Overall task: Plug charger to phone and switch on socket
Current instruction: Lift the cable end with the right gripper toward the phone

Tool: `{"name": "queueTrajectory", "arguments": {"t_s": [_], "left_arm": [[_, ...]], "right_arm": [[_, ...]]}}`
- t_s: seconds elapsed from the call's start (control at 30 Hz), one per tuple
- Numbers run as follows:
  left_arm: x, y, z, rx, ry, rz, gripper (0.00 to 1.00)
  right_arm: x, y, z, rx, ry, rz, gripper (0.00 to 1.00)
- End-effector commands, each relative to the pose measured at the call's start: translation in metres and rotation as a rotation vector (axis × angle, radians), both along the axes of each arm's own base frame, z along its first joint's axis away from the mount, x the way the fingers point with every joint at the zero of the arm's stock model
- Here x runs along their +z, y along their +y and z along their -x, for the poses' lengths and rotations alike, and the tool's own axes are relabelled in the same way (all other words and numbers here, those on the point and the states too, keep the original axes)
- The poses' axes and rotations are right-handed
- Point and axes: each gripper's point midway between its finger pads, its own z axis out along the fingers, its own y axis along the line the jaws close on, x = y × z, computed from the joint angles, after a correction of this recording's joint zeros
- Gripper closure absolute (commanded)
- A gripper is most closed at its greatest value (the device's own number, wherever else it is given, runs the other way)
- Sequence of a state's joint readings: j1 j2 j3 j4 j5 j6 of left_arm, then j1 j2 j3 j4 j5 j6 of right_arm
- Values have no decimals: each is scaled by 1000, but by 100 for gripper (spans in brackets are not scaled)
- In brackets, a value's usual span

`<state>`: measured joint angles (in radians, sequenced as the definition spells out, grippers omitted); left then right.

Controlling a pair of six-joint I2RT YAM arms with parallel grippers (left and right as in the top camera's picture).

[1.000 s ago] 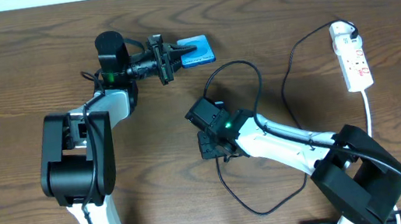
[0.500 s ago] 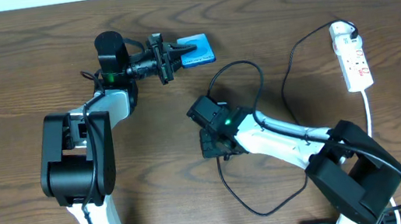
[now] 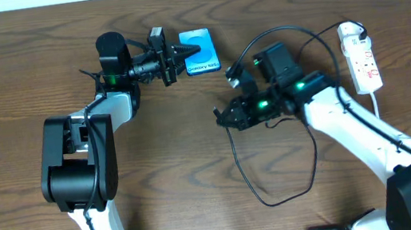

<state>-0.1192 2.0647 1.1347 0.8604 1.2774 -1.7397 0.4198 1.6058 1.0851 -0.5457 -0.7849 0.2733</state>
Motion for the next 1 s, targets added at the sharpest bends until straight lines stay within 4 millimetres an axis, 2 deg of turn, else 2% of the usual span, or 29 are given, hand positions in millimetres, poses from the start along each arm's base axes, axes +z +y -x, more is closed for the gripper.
{"name": "queueTrajectory", "arguments": {"t_s": [0.0,0.2,0.3,0.47,0.57,0.7,0.87,0.97], "left_arm": [[19,2,-5,-2,-134,-10,93],[20,2,-5,-4,-222,-28,93],[20,-1,-5,-8,-276,-40,93],[20,-13,-1,-23,-377,-63,93],[20,-16,-3,-7,-382,-70,93],[19,-15,-11,38,-356,-77,93],[17,-14,-14,55,-333,-81,93],[17,-14,-13,54,-332,-81,93]], "right_arm": [[23,-1,16,133,-6,-240,99],[19,-40,13,88,-4,-480,99],[12,-49,11,50,11,-500,99],[15,-46,2,16,-3,-529,99],[23,-43,-4,9,-20,-541,99],[24,-43,-16,-82,42,-527,99],[24,-43,-16,-90,62,-528,99],[27,-42,-11,-92,146,-546,99]]}}
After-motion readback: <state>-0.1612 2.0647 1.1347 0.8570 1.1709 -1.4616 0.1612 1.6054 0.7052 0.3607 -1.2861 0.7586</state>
